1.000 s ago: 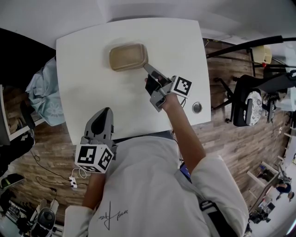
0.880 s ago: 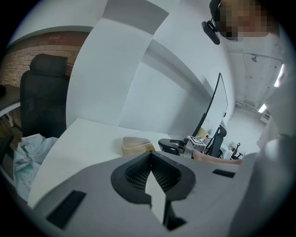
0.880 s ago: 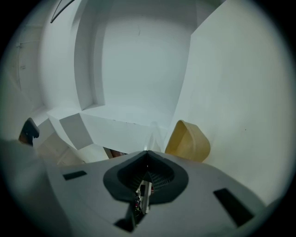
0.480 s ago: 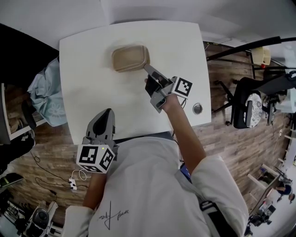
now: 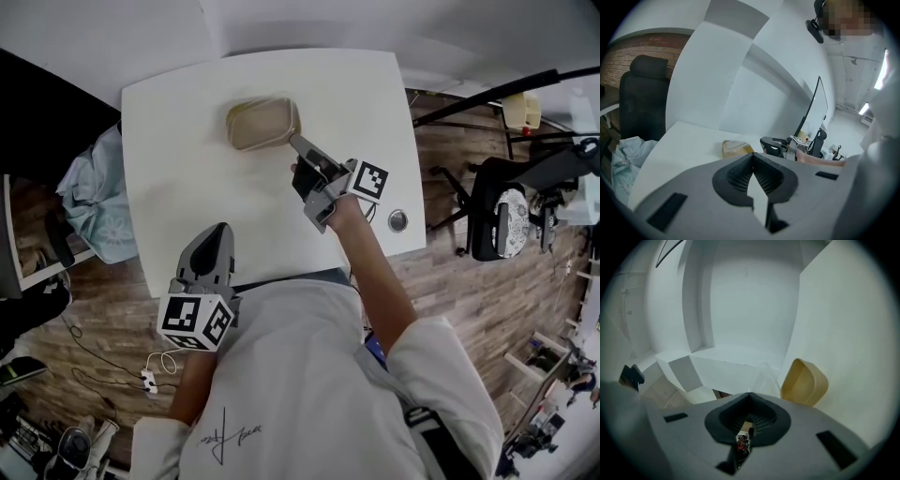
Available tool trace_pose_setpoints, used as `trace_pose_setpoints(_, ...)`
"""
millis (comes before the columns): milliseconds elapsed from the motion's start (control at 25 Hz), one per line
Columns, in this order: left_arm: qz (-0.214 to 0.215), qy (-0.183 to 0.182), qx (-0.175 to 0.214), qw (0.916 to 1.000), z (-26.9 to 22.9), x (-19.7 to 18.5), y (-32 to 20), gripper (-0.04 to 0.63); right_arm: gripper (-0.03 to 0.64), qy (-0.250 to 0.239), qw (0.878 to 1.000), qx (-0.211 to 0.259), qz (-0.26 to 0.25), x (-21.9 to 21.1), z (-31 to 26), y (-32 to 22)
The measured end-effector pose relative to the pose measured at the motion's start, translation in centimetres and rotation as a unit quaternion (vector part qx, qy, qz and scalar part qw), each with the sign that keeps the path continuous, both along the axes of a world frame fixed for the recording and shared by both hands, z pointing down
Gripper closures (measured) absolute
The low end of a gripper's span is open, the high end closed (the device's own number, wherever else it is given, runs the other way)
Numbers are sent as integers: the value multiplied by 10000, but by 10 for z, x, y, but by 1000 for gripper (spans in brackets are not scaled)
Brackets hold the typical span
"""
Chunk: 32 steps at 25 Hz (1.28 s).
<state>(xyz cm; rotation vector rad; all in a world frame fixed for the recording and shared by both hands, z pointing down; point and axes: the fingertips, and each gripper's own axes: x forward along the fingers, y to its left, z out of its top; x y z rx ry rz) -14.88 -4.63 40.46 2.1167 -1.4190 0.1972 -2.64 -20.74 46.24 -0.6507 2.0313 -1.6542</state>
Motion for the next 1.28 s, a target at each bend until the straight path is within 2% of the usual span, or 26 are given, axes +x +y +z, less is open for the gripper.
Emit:
trace_pose_setpoints(920,200,185,267,9993,-7,4,5,588,606,-398,9986,336,22,-2,-61,29)
trace_pose_setpoints(1280,230,290,356,9987,-8,6,6,588,606,-581,9972,457,-119,-7,-83,50)
